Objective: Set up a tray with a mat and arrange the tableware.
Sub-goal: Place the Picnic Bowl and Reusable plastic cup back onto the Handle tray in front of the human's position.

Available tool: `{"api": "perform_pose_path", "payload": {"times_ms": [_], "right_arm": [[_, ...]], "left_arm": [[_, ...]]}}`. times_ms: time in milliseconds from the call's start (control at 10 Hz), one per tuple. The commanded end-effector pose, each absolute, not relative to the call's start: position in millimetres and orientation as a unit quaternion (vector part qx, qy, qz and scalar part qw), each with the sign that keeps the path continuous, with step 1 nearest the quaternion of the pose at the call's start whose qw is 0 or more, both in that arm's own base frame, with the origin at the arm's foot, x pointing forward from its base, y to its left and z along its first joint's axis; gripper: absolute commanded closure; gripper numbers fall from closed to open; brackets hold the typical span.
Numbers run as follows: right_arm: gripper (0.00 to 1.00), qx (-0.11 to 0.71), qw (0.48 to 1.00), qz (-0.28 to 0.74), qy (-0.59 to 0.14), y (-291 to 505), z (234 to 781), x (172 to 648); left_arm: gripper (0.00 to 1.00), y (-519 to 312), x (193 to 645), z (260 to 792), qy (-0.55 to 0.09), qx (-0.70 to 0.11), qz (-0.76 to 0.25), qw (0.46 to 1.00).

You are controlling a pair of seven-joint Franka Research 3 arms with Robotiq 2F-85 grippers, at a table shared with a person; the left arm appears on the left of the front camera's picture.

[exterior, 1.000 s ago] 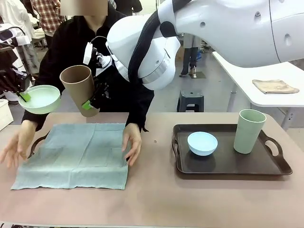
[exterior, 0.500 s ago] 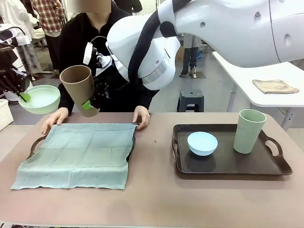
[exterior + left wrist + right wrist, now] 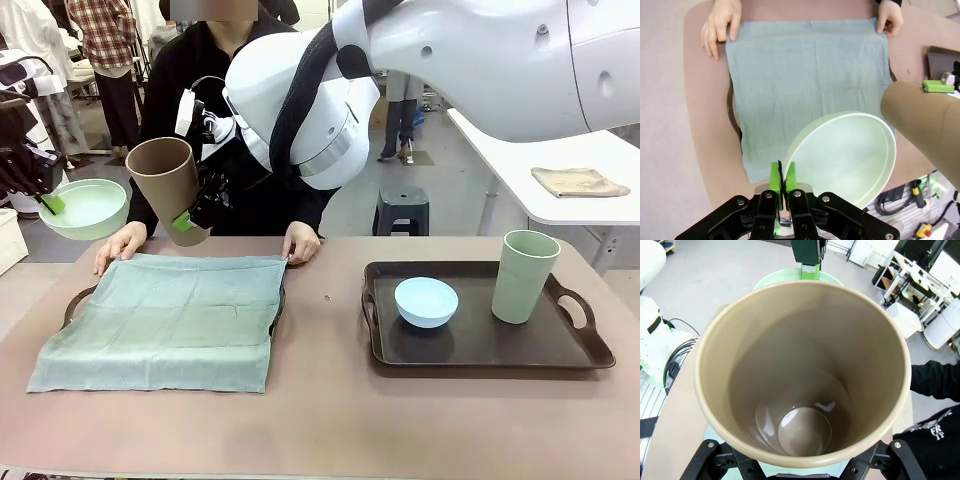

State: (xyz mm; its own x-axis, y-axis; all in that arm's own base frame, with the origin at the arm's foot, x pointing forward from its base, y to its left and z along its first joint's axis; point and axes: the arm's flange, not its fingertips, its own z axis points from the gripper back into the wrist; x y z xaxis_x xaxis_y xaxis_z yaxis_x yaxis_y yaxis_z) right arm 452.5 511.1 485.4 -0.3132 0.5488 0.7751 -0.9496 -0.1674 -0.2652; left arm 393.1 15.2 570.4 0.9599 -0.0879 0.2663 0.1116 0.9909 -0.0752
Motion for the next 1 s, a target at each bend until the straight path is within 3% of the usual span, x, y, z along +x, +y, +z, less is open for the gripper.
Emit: {"api": "perform_pose_path", "payload": {"times_ms": [0,400,500,900], "right_arm": [[1.00,0.267,0.517,0.717,-0.383,514,487,456],[1.00,0.267,0.517,0.717,-0.383,514,487,456],[0.19,0.265,0.523,0.717,-0.378,511,485,452],[0.19,0.340,0.561,0.664,-0.360,485,406,483]], "left_arm": [[1.00,14,393,572,-0.140,-0.046,-0.050,0.988],[1.00,14,393,572,-0.140,-0.046,-0.050,0.988],[0.96,15,393,570,-0.132,-0.045,-0.050,0.989],[0.96,23,434,478,-0.060,-0.054,-0.042,0.996]]}}
